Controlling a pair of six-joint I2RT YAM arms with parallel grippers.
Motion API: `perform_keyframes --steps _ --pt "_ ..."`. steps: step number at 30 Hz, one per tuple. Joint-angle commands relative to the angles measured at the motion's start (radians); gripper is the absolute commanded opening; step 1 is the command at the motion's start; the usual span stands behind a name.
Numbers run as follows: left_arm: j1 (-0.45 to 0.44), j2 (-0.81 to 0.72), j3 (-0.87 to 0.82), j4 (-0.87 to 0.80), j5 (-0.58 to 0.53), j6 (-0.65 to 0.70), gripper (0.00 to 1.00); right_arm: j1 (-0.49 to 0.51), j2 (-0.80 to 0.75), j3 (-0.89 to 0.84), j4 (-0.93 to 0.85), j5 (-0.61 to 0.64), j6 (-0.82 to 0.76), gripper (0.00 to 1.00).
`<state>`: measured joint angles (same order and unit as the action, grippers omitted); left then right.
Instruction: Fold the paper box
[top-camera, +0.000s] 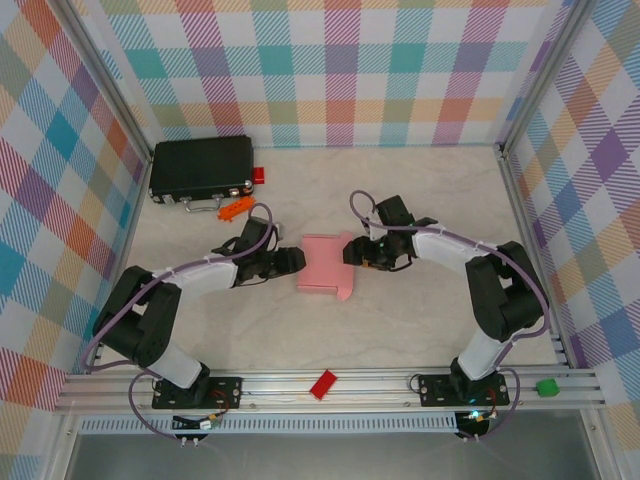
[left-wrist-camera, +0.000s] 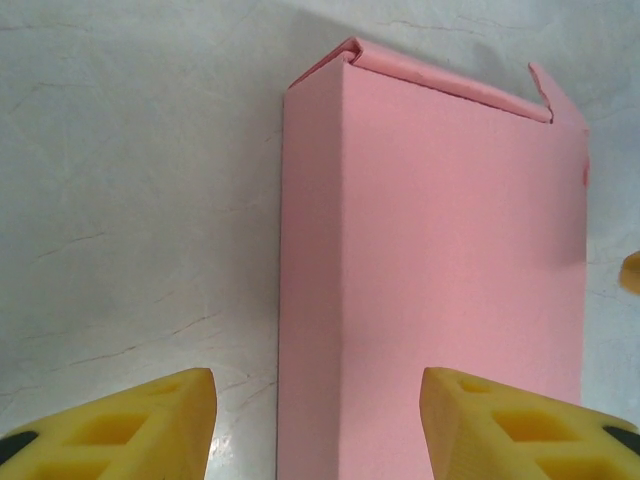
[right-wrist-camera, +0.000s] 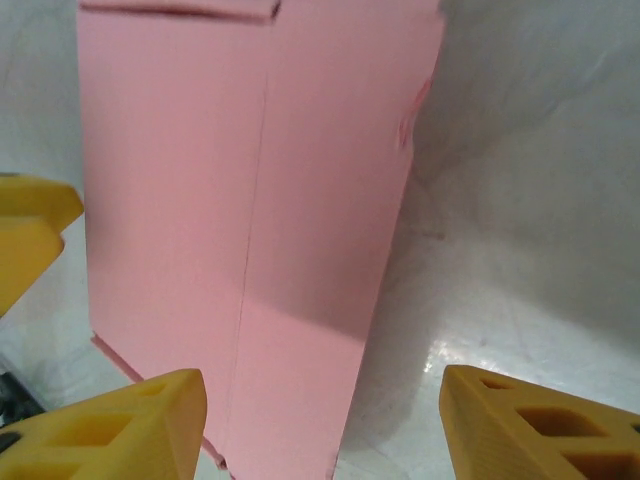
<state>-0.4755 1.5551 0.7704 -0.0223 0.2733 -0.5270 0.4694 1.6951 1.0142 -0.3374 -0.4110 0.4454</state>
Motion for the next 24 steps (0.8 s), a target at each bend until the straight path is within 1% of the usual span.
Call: perform_keyframes --steps 1,6,9,13,15,19,22,24 --pt "-0.002 0.024 0.035 0.024 0.035 0.014 0.55 -0.004 0.004 -0.02 0.119 -0.108 0.051 0.64" --pt "-0.002 0.044 0.035 0.031 0.05 0.014 0.53 -0.005 0.031 -0.038 0.197 -0.167 0.08 0.64" --pt "-0.002 0.048 0.033 0.035 0.051 0.013 0.51 -0.003 0.056 -0.039 0.225 -0.19 0.098 0.62" --pt "-0.002 0.049 0.029 0.043 0.051 0.009 0.49 -0.003 0.075 -0.042 0.247 -0.169 0.124 0.62" --pt "-0.002 0.051 0.027 0.044 0.049 0.007 0.46 -0.003 0.075 -0.044 0.245 -0.143 0.133 0.62" --pt "-0.002 0.054 0.027 0.039 0.044 0.006 0.44 -0.003 0.058 -0.059 0.242 -0.088 0.142 0.63" --pt "-0.001 0.054 0.026 0.041 0.042 0.006 0.42 -0.003 0.068 -0.064 0.276 -0.138 0.138 0.62" --pt "-0.002 0.057 0.025 0.041 0.039 0.005 0.4 -0.003 0.092 -0.054 0.294 -0.193 0.136 0.59"
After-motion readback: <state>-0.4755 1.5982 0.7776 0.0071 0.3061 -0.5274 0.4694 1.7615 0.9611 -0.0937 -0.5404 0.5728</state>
